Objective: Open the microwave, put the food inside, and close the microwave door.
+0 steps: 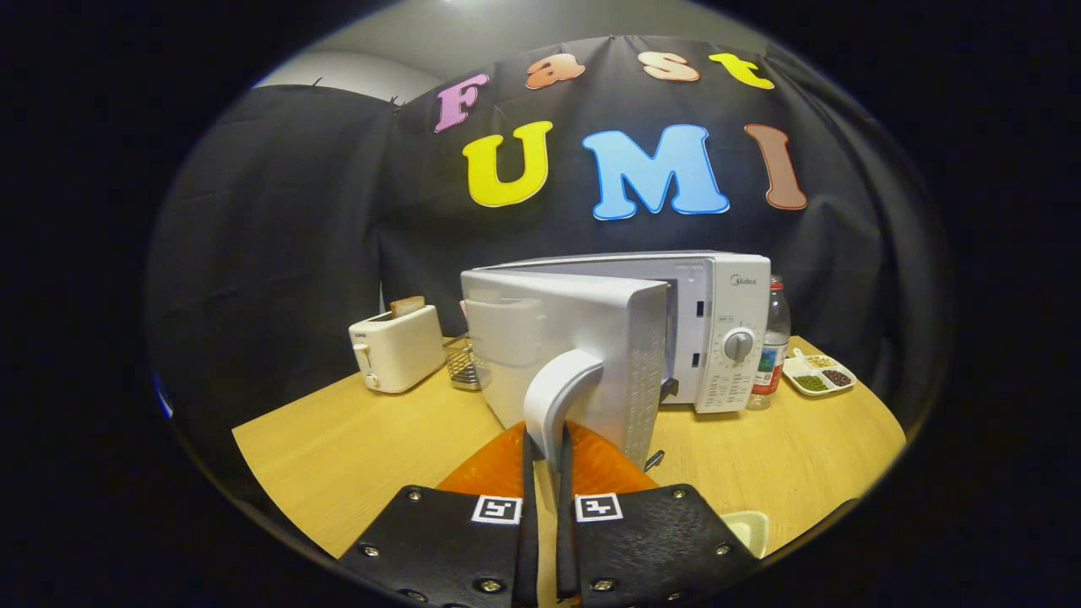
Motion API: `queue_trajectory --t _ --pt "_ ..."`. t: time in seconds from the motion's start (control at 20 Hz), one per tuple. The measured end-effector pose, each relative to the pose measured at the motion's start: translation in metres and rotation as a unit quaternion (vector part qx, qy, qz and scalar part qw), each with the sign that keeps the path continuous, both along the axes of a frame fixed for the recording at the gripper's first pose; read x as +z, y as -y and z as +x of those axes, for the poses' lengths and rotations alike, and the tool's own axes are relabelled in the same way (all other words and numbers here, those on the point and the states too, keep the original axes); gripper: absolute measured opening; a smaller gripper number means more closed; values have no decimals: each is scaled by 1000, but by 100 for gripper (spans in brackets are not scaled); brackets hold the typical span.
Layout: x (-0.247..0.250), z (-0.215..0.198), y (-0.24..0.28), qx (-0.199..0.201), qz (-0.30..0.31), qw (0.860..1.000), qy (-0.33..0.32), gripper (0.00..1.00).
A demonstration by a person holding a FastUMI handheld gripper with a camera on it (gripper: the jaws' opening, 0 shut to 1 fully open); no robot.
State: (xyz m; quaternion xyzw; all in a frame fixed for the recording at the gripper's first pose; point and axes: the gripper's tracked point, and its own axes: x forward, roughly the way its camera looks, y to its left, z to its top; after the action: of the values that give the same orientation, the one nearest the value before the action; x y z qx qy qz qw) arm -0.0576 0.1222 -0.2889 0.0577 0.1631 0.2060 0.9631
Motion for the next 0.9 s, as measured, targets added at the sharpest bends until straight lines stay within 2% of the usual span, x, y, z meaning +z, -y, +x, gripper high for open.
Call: queue_trajectory --t 0.1,0.3,0.45,0.7,0.9 --pt "2 -15 -21 2 2 1000 7 9" --pt "8 -35 -57 -31 -27 998 48 8" --pt "8 -48 -92 -41 -22 997 62 8" --pt "10 -54 -121 -98 -56 991 75 8" --pt "12 -58 -148 -121 -66 987 79 8"
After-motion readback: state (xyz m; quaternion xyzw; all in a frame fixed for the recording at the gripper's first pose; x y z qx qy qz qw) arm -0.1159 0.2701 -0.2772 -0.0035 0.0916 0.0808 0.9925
